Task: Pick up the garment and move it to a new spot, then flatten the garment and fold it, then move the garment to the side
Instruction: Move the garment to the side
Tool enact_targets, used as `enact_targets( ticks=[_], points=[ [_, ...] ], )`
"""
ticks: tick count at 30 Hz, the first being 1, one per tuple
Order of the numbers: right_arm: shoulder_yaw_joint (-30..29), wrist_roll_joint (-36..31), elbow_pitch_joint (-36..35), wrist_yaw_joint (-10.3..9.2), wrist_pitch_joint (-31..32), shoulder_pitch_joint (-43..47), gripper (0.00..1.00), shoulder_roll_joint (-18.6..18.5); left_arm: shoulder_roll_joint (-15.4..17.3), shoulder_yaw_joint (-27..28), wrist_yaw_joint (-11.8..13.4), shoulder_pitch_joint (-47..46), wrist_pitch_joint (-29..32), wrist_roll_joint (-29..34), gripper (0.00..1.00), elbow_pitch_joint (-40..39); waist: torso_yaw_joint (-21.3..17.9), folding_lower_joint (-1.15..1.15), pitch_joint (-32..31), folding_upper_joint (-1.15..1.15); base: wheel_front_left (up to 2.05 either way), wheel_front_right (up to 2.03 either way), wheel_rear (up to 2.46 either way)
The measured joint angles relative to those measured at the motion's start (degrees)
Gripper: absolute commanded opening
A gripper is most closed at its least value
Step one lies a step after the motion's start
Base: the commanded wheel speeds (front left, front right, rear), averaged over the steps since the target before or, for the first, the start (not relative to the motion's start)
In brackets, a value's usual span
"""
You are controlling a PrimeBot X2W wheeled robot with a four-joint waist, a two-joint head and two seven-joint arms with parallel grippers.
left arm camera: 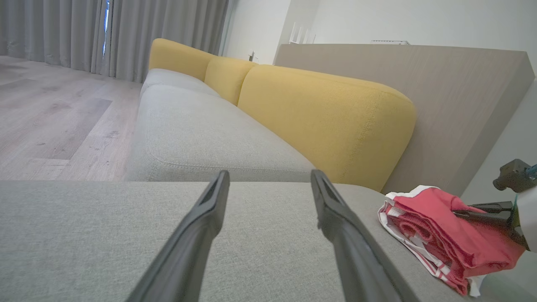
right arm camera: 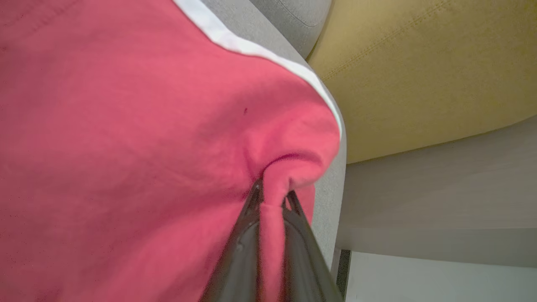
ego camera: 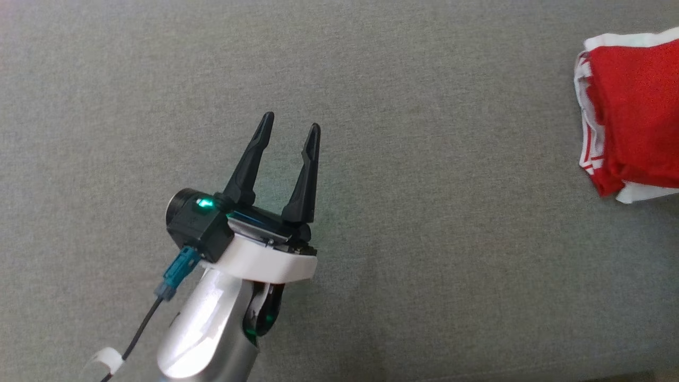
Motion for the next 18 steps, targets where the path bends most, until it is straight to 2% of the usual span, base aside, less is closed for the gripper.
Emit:
enact_targets(
  ticks=[7,9,18],
  points=[
    [-3.78,-0.52,1.37,0.00,1.49,0.12,0.00,0.58,0.01,1.36,-0.09,-0.20,0.00,0.54,1.00,0.08,0.34,0.00,0.57,0.00,0.00,0.00,0.00],
    [-5.58,-0.93,1.49,0.00,1.48,0.23,1.00,1.37,0.00,1.55,-0.47,-0.20,0.00,0.57,1.00,0.18,0.25,0.00,0.37,0.00,0.00,0.00,0.00],
    [-13.32,-1.00,1.42,0.00,2.05,3.15,1.00,5.63,-0.02,2.56,-0.55,0.66,0.00,0.68,1.00,1.08,-0.31,-0.01,-2.81,0.00,0.00,0.00,0.00]
  ],
)
